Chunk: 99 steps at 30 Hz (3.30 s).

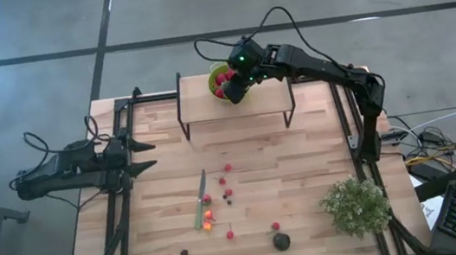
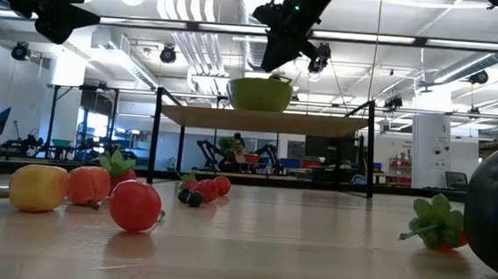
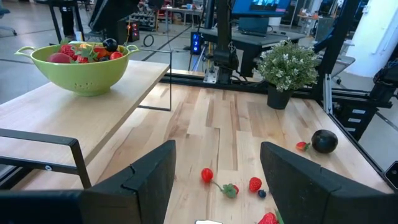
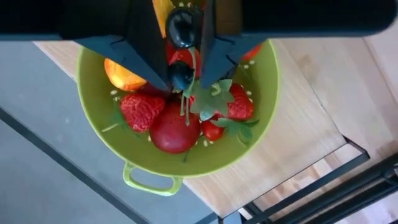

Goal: Pick & Place Fruit
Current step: Put the blueberry into the green colander on the shelf, then put the strawberry into the green colander on the shelf

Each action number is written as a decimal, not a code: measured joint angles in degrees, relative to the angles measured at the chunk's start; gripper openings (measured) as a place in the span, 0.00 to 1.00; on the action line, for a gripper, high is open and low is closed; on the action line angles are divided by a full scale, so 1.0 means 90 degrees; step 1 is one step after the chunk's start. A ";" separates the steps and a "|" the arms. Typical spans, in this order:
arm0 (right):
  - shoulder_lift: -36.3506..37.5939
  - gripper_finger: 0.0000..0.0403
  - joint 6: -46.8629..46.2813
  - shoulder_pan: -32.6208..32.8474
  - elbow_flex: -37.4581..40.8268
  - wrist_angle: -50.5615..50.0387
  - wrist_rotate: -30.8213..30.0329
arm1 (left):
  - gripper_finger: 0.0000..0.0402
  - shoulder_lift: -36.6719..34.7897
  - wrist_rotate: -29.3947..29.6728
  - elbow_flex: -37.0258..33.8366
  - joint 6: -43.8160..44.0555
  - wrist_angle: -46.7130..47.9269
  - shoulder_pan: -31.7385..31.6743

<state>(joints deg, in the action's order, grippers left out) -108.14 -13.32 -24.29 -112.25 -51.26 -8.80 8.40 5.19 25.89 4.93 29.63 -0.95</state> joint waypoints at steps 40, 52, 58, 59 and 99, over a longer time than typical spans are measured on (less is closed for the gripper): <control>0.0097 0.29 -0.0330 0.0002 0.0000 -0.0108 0.2308 | 0.60 0.0000 -0.0002 0.0002 0.0000 0.0000 -0.0002; 0.0134 0.16 -0.0260 0.0800 0.0158 -0.0719 0.5322 | 0.60 0.0000 -0.0001 0.0000 0.0000 0.0002 0.0000; 0.0141 0.11 -0.0310 0.1669 0.0517 -0.1875 0.4388 | 0.60 0.0000 0.0000 0.0000 0.0000 0.0000 0.0000; 0.0141 0.10 -0.0382 0.1831 0.0596 -0.1993 0.4217 | 0.60 0.0000 -0.0002 0.0000 0.0000 0.0002 0.0000; 0.0121 0.36 -0.1001 0.5602 0.3431 0.2108 0.1086 | 0.60 0.0000 0.0000 0.0000 0.0000 0.0000 -0.0002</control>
<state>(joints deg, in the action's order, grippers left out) -107.04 -22.33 26.13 -81.36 -32.29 0.97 8.40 5.19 25.89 4.93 29.63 -0.97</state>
